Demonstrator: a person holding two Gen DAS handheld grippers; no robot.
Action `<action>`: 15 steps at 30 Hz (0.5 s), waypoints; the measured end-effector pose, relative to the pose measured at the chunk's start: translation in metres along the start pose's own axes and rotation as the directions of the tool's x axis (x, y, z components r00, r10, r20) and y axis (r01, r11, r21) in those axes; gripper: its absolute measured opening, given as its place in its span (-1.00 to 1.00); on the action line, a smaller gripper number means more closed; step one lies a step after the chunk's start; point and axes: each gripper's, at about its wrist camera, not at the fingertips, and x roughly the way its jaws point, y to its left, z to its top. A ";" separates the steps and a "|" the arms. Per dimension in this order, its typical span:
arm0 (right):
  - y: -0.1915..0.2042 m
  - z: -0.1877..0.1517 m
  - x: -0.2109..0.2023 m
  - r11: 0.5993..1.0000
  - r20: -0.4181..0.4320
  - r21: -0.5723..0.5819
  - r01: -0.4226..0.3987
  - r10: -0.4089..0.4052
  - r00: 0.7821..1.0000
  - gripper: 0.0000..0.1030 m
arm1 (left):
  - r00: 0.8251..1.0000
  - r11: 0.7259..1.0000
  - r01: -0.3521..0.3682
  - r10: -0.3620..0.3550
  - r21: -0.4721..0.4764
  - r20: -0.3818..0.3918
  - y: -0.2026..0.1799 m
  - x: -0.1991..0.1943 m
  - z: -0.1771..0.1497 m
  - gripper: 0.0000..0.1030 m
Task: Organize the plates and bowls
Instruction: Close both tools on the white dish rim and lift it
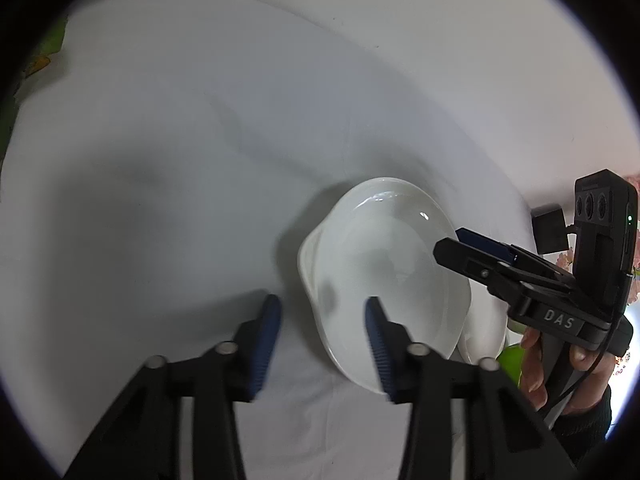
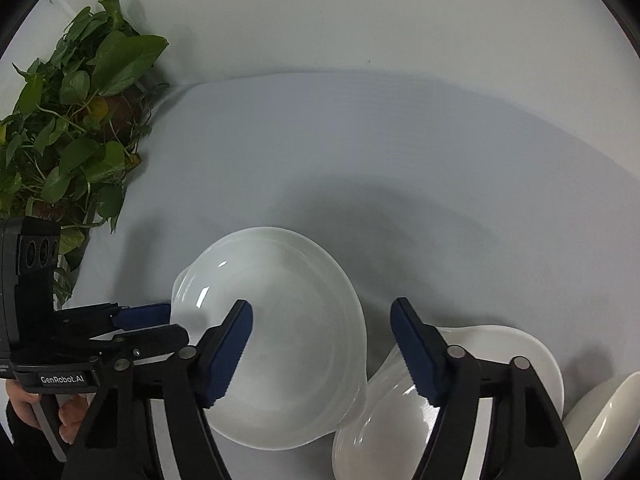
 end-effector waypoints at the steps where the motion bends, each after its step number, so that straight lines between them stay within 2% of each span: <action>1: 0.002 0.001 0.006 1.000 -0.007 0.005 0.002 -0.002 1.000 0.14 | 1.000 1.000 -0.006 0.006 -0.001 -0.005 0.000 0.002 0.000 -0.54; 3: -0.001 -0.001 0.009 1.000 -0.011 0.016 0.010 -0.010 1.000 0.04 | 1.000 1.000 -0.014 0.014 0.001 -0.002 0.000 0.005 0.001 -0.75; 4: -0.004 -0.002 0.011 1.000 -0.011 0.027 0.010 -0.010 1.000 -0.09 | 1.000 1.000 -0.018 0.018 -0.002 -0.004 0.001 0.006 0.001 -0.82; 5: -0.007 -0.002 0.012 0.999 -0.008 0.035 0.019 -0.018 1.000 -0.25 | 1.000 1.000 -0.013 0.013 -0.007 -0.009 0.002 0.007 0.001 -0.84; 9: -0.014 -0.011 0.012 0.997 0.001 0.074 0.012 -0.012 1.000 -0.40 | 1.000 1.000 -0.014 0.014 -0.005 -0.006 0.001 0.007 0.001 -0.87; 11: -0.014 -0.011 0.015 0.996 -0.004 0.088 0.007 -0.007 1.000 -0.58 | 1.000 1.000 -0.017 0.017 -0.006 -0.001 0.003 0.003 0.003 -0.87; 15: -0.017 -0.014 0.019 0.995 -0.003 0.097 0.003 -0.003 1.000 -0.68 | 0.999 0.999 -0.040 0.040 0.005 0.000 -0.003 0.005 0.006 -0.87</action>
